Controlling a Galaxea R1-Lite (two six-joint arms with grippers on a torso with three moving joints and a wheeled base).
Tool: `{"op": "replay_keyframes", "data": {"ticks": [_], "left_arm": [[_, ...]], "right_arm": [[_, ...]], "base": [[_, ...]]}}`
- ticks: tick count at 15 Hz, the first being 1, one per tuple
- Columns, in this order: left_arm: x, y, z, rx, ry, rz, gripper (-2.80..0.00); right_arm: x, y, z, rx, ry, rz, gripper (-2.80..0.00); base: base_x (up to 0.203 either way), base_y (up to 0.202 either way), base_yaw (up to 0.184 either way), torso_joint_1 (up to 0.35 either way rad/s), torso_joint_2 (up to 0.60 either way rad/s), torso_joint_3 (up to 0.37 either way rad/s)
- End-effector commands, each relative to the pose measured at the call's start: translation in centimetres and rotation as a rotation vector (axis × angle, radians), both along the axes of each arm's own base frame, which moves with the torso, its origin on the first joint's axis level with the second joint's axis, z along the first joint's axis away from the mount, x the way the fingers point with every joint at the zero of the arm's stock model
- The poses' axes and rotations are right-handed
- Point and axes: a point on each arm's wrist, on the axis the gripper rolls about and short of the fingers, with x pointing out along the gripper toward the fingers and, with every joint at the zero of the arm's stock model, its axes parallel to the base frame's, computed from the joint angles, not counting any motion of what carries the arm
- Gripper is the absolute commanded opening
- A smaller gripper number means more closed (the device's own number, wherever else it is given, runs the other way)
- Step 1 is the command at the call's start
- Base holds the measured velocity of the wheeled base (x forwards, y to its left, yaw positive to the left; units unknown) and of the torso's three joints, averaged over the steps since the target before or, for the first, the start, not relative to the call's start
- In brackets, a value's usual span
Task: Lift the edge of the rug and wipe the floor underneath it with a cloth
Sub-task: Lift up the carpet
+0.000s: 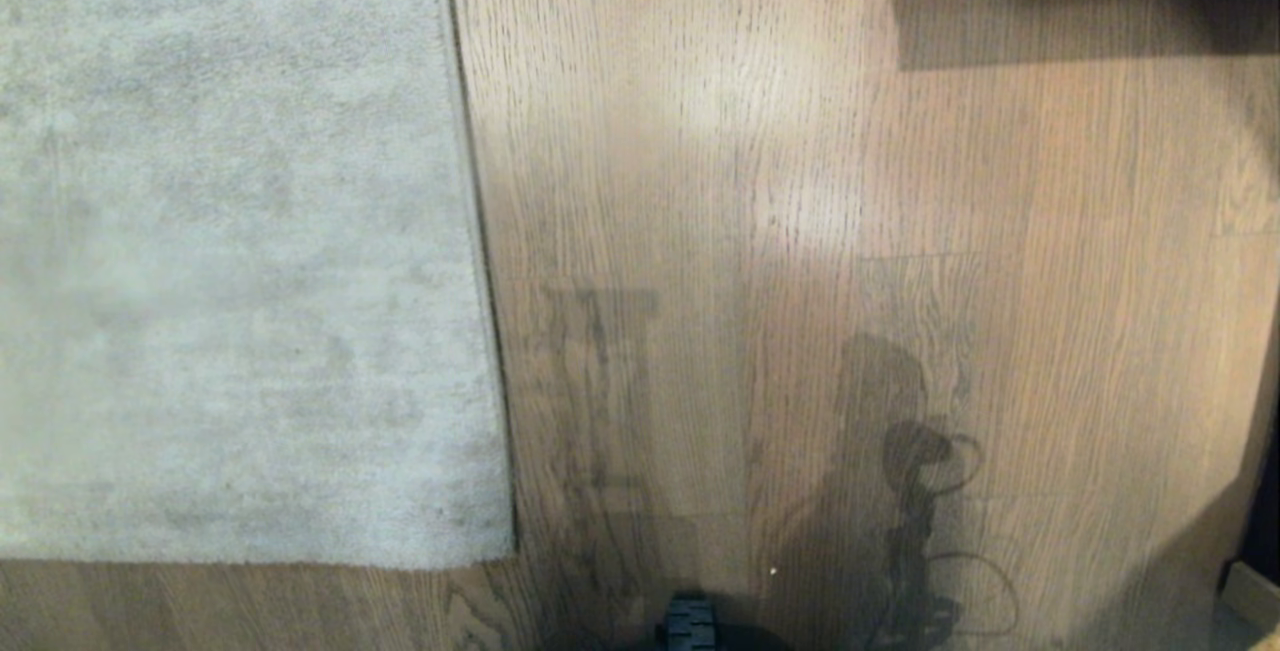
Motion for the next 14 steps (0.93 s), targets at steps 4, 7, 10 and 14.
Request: {"op": "replay_keyframes", "data": {"ticks": [4, 7, 10, 14], "left_arm": [[0.00, 0.00, 0.00, 0.000, 0.000, 0.001, -2.80], [0.00, 0.00, 0.00, 0.000, 0.000, 0.001, -2.80], [-0.04, 0.00, 0.02, 0.000, 0.007, 0.000, -2.80], [-0.01, 0.00, -0.03, 0.002, 0.023, -0.001, -2.80]], "right_arm": [[0.02, 0.00, 0.00, -0.002, 0.003, 0.001, -2.80], [0.02, 0.00, 0.00, -0.002, 0.003, 0.001, -2.80], [0.02, 0.00, 0.00, -0.001, 0.003, 0.001, -2.80], [0.02, 0.00, 0.00, -0.002, 0.003, 0.001, -2.80]], "base": [[0.000, 0.000, 0.000, 0.000, 0.00, 0.000], [0.000, 0.000, 0.000, 0.000, 0.00, 0.000], [0.000, 0.000, 0.000, 0.000, 0.00, 0.000], [0.000, 0.000, 0.000, 0.000, 0.00, 0.000]]}}
